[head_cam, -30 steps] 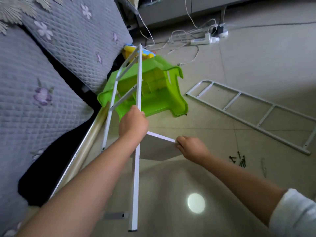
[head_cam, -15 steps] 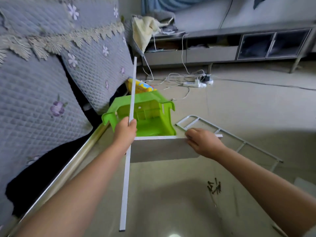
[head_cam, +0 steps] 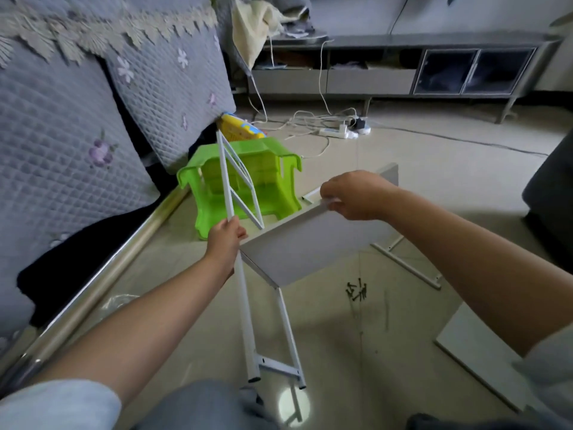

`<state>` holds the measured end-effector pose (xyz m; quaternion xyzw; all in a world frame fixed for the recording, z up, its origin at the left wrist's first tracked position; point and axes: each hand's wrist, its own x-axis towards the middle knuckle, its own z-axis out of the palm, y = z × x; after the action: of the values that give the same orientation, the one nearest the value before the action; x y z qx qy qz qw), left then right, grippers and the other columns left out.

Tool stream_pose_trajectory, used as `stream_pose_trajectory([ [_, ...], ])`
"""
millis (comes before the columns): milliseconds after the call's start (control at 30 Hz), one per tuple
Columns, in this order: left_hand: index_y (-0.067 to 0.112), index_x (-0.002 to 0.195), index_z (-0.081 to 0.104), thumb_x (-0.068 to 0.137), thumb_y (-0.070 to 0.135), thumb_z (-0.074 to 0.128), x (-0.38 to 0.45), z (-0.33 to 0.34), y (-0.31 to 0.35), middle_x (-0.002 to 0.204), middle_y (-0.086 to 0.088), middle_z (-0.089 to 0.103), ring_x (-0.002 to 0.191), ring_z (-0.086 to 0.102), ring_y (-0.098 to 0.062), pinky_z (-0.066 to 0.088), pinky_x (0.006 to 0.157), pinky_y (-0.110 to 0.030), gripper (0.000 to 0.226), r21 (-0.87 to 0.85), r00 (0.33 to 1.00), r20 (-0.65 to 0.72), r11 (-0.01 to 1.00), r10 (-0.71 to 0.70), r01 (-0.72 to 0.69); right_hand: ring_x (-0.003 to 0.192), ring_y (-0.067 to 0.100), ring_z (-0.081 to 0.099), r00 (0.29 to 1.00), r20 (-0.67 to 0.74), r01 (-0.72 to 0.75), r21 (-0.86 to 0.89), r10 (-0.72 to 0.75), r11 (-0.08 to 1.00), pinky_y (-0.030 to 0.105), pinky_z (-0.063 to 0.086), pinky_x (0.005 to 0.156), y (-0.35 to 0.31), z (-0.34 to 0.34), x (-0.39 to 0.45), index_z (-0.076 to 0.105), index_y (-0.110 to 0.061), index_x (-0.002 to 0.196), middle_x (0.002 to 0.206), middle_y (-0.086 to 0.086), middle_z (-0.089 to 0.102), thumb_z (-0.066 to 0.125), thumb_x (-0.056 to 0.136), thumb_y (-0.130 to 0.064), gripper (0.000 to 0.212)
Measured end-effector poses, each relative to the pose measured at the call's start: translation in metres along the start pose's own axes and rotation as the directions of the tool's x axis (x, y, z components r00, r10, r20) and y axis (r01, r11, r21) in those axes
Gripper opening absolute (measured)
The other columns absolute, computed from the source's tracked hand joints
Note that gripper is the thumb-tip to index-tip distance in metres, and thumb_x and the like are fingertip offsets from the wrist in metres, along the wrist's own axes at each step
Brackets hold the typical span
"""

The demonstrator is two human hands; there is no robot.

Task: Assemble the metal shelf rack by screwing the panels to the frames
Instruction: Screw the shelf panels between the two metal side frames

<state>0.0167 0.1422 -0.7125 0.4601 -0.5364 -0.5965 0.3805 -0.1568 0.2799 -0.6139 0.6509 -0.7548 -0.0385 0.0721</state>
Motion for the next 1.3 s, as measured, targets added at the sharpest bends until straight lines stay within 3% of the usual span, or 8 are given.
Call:
stream_pose_trajectory([
  [100,0.012,0.070,0.044,0.097,0.012,0.041,-0.012,0.001,-0.002,0.064,-0.004,0.043,0.056,0.043,-0.013,0.036,0.051,-0.023,0.027,-0.012,0.998,-0.005,0.997,-0.070,0.070,0.109,0.028,0.053,0.999,0.029,-0.012,0.008,0.012,1.000,0.035,0.041,0.085,0.000,-0.002,-0.005,0.056,-0.012,0.112,0.115,0.007,0.059,0.046,0.093,-0.022,0.024],
  [367,0.012,0.068,0.048,0.095,0.012,0.044,0.002,0.001,-0.044,0.068,-0.003,0.051,0.058,0.045,-0.017,0.034,0.053,-0.026,0.027,-0.037,0.974,-0.016,0.974,-0.226,0.225,0.106,0.026,0.056,0.997,0.080,0.024,-0.078,-0.018,0.997,0.032,0.038,0.090,-0.006,0.020,0.017,0.057,-0.019,0.108,0.113,0.005,0.061,0.047,0.092,-0.021,0.019],
  [600,0.012,0.070,0.048,0.096,0.011,0.045,0.081,0.014,-0.091,0.034,0.010,0.044,0.029,0.039,-0.003,0.031,0.036,-0.013,0.026,-0.156,0.954,0.025,0.942,-0.298,0.298,0.108,0.022,0.056,0.991,0.120,0.069,-0.157,-0.050,0.985,0.032,0.034,0.090,0.002,0.068,0.087,0.056,-0.021,0.107,0.111,-0.001,0.063,0.047,0.091,-0.021,0.019],
  [700,0.013,0.070,0.048,0.096,0.012,0.045,0.114,0.021,-0.109,0.033,0.011,0.042,0.031,0.040,-0.001,0.033,0.043,-0.018,0.026,-0.213,0.949,0.043,0.925,-0.312,0.314,0.109,0.022,0.056,0.988,0.145,0.077,-0.188,-0.050,0.979,0.032,0.034,0.091,0.002,0.080,0.115,0.056,-0.022,0.108,0.111,-0.001,0.063,0.047,0.091,-0.021,0.019],
  [933,0.011,0.081,0.049,0.099,0.009,0.038,0.168,0.017,-0.158,0.034,0.012,0.034,0.030,0.034,-0.001,0.028,0.036,-0.010,0.021,-0.435,0.917,0.073,0.815,-0.392,0.383,0.109,0.025,0.055,0.957,0.261,0.194,-0.263,-0.124,0.945,0.035,0.032,0.093,-0.027,0.102,0.166,0.056,-0.018,0.106,0.110,0.003,0.062,0.047,0.087,-0.014,0.022],
  [1067,0.015,0.096,0.053,0.101,0.015,0.032,0.181,0.005,-0.180,0.051,0.001,0.041,0.035,0.038,-0.002,0.033,0.039,-0.014,0.021,-0.181,0.915,0.048,0.897,-0.401,0.403,0.110,0.026,0.056,0.925,0.345,0.255,-0.249,-0.160,0.934,0.035,0.033,0.094,-0.050,0.124,0.185,0.056,-0.016,0.108,0.111,0.003,0.062,0.045,0.087,-0.009,0.025],
  [1167,0.012,0.112,0.053,0.101,0.014,0.032,0.186,-0.006,-0.199,0.061,-0.003,0.039,0.053,0.038,-0.011,0.033,0.053,-0.019,0.024,-0.092,0.921,0.036,0.916,-0.388,0.390,0.107,0.026,0.055,0.897,0.393,0.306,-0.228,-0.200,0.924,0.032,0.035,0.089,-0.071,0.141,0.195,0.058,-0.014,0.107,0.110,0.005,0.061,0.045,0.087,-0.006,0.025],
  [1300,0.016,0.088,0.054,0.098,0.016,0.032,0.197,-0.022,-0.220,0.063,-0.003,0.041,0.056,0.036,-0.014,0.031,0.056,-0.025,0.025,0.001,0.894,0.034,0.895,-0.447,0.447,0.106,0.025,0.055,0.869,0.427,0.374,-0.239,-0.249,0.896,0.032,0.035,0.087,-0.106,0.141,0.215,0.059,-0.015,0.104,0.109,0.004,0.061,0.047,0.088,-0.007,0.022],
])
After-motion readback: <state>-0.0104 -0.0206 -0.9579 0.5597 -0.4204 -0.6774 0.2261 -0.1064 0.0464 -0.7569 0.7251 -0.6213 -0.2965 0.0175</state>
